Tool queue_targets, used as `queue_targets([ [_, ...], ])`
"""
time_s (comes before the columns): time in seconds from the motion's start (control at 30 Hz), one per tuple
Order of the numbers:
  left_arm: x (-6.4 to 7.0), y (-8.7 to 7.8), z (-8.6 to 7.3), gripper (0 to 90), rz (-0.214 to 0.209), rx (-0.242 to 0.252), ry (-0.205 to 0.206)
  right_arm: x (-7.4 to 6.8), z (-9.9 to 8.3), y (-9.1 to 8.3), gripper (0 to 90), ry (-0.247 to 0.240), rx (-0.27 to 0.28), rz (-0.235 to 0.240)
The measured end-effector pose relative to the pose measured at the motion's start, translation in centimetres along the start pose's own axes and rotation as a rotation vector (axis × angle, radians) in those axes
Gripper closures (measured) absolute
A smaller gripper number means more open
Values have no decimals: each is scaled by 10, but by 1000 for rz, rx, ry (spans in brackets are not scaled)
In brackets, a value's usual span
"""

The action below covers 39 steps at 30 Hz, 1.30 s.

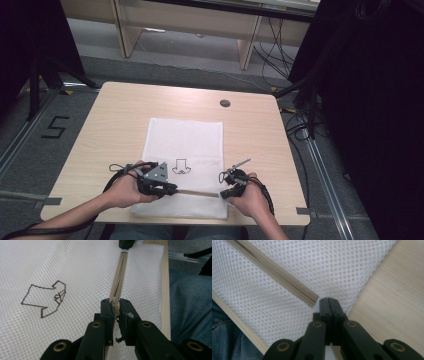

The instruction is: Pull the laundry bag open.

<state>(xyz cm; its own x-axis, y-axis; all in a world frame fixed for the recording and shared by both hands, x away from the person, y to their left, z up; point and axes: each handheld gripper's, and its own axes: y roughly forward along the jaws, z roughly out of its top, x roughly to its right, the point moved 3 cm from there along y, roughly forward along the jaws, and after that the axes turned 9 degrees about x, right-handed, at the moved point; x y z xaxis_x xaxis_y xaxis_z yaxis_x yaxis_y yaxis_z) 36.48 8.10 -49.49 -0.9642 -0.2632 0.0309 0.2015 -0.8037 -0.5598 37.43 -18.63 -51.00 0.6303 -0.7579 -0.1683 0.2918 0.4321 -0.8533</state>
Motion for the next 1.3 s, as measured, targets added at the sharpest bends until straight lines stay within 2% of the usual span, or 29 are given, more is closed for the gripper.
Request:
queue_targets([
  [0.47,1,-2,-1,817,3,5,-14,0,0,0,900,1,1,4],
  [0.5,0,-2,-1,817,5,3,-5,-2,0,0,900,17,0,7],
  [0.53,0,-3,-2,817,2,8,-17,-2,-1,0,900,24,0,8],
  [0.7,-1,-6,-3,817,7,-2,-3,-1,0,-1,900,12,-2,5],
  [0.83,-1,-9,-5,817,10,6,-27,-2,0,-1,900,20,-4,6],
  [0.87,-2,-9,-5,817,9,-2,-12,-1,0,-1,900,10,-2,3],
  [1.1,-1,-10,-6,817,15,-1,-22,0,0,0,900,8,2,5],
  [1.13,-3,-12,-7,817,12,-15,-12,0,0,0,900,9,1,5],
  [1.23,-3,-14,-8,817,14,3,-31,0,0,0,900,3,6,8],
  [1.3,-2,-13,-9,816,14,0,-26,0,0,0,900,3,3,7],
])
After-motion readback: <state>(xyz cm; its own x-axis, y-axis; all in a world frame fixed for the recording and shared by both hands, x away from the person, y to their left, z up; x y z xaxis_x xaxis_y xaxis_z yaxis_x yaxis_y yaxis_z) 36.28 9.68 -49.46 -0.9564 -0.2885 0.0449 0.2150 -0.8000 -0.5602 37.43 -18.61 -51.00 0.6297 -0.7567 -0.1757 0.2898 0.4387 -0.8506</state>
